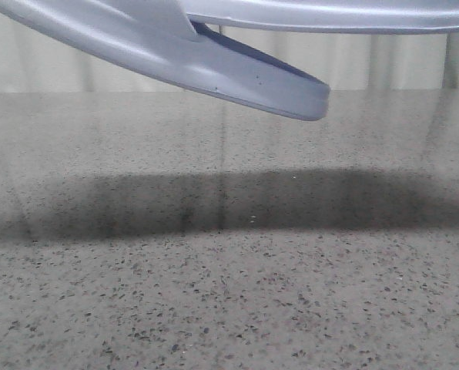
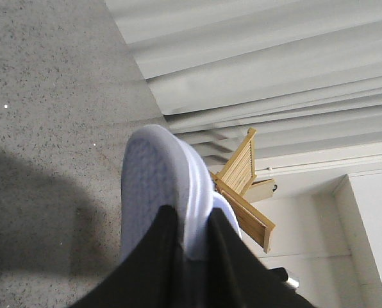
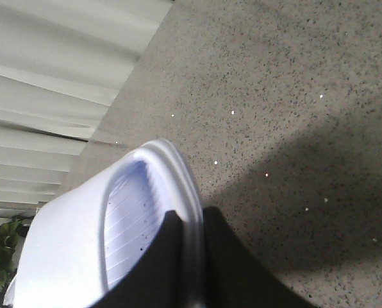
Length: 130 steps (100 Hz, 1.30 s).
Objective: Insert blue slippers together front up
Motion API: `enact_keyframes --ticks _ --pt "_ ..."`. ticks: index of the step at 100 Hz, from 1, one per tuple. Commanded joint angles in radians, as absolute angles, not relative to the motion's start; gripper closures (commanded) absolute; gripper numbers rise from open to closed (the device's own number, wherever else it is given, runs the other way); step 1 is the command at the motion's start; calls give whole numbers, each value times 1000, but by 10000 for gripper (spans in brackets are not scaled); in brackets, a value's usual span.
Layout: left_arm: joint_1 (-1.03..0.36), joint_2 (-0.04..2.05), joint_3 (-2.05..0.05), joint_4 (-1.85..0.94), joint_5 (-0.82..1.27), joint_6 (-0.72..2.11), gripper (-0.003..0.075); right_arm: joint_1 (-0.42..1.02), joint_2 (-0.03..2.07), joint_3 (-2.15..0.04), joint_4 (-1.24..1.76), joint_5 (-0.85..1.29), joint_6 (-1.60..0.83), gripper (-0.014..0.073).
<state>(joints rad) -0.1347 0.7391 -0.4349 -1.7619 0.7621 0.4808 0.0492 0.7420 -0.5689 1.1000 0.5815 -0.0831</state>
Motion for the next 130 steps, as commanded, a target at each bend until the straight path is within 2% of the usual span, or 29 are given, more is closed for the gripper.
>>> enact_keyframes --ticks 1,23,51,65,82,109,117,123,130 --pt "-144 736 -471 -1860 867 475 704 48 764 -596 1181 606 -113 701" --pt "-144 736 -471 -1860 881 475 704 48 867 -596 1424 748 -355 701" --pt "-144 736 -471 -1860 890 475 704 50 976 -596 1539 877 -486 701" --pt "-144 736 -471 -1860 890 475 704 102 1016 -596 1591 900 -557 701" --pt "-144 736 -471 -1860 874 495 704 163 1035 -597 1603 794 -625 701" --pt "-144 736 -471 -1841 835 499 704 162 1010 -597 1585 510 -759 698" --pt "-144 736 -471 -1834 826 499 704 162 997 -597 1581 488 -802 651" --pt "-144 736 -471 -1834 814 499 704 162 985 -597 1564 473 -811 566" --pt "-144 736 -471 -1832 804 499 704 162 967 -597 1540 443 -827 429"
